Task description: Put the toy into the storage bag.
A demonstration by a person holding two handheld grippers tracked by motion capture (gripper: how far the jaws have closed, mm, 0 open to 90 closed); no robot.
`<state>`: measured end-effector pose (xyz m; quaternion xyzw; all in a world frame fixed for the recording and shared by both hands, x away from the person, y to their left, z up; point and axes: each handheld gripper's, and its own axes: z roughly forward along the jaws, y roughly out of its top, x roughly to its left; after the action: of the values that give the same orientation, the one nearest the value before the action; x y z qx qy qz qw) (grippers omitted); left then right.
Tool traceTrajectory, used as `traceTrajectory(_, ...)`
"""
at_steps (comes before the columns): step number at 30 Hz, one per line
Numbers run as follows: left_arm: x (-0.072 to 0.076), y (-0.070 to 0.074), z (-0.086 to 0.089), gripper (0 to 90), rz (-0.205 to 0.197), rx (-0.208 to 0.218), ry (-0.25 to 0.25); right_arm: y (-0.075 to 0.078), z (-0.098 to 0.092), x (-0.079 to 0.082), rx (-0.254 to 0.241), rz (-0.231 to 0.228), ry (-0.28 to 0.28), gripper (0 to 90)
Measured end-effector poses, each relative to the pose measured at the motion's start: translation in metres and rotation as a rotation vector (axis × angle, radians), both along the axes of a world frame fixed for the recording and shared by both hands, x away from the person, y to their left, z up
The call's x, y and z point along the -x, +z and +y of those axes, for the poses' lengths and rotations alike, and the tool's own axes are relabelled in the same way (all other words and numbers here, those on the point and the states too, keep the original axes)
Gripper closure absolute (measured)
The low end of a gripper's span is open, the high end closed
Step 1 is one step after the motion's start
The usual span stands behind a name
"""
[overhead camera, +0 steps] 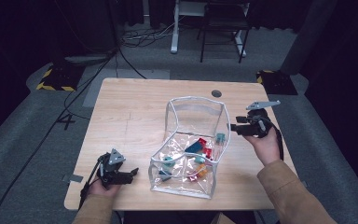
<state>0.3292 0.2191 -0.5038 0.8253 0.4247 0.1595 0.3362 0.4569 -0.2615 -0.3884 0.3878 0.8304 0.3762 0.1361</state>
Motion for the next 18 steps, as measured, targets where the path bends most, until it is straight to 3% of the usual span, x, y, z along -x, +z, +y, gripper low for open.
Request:
traceTrajectory(15, 0.000, 0.000, 0.000, 18.6, 0.000, 0.000, 0.000, -0.061, 0.015, -0.020, 0.090, 0.133, 0.004, 39.3)
traceTrajectory(18, 0.000, 0.000, 0.000, 18.5, 0.000, 0.000, 0.000, -0.071, 0.019, -0.022, 0.112, 0.138, 0.021, 39.3)
